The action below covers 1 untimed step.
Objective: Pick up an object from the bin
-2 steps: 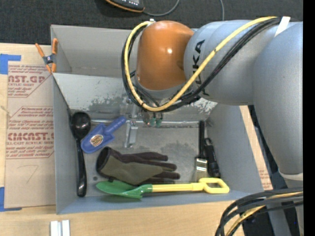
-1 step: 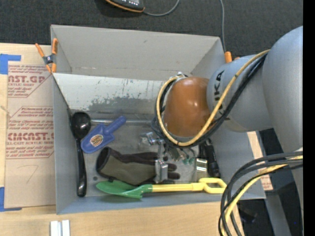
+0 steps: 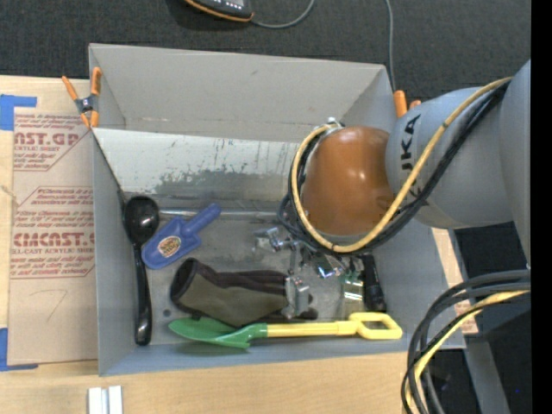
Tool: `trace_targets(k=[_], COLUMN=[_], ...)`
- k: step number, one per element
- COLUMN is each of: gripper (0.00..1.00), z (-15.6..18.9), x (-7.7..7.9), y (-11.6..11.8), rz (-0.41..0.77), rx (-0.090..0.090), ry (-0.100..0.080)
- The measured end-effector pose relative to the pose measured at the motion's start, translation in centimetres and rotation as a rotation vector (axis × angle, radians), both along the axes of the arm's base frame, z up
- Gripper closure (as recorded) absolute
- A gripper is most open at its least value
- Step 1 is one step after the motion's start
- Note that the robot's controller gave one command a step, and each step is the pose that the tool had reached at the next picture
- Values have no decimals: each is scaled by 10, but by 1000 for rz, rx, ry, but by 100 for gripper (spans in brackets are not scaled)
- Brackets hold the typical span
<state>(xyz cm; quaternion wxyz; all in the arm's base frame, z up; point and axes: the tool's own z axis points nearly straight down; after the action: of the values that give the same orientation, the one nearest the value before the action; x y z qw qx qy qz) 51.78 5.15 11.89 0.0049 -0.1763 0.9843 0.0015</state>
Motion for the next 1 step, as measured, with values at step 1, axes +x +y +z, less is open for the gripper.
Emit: trace_targets(k=[1], gripper=[0], z=[-45], x=[4], y=[2], rz=[-44], rx=[-2], ry=[14])
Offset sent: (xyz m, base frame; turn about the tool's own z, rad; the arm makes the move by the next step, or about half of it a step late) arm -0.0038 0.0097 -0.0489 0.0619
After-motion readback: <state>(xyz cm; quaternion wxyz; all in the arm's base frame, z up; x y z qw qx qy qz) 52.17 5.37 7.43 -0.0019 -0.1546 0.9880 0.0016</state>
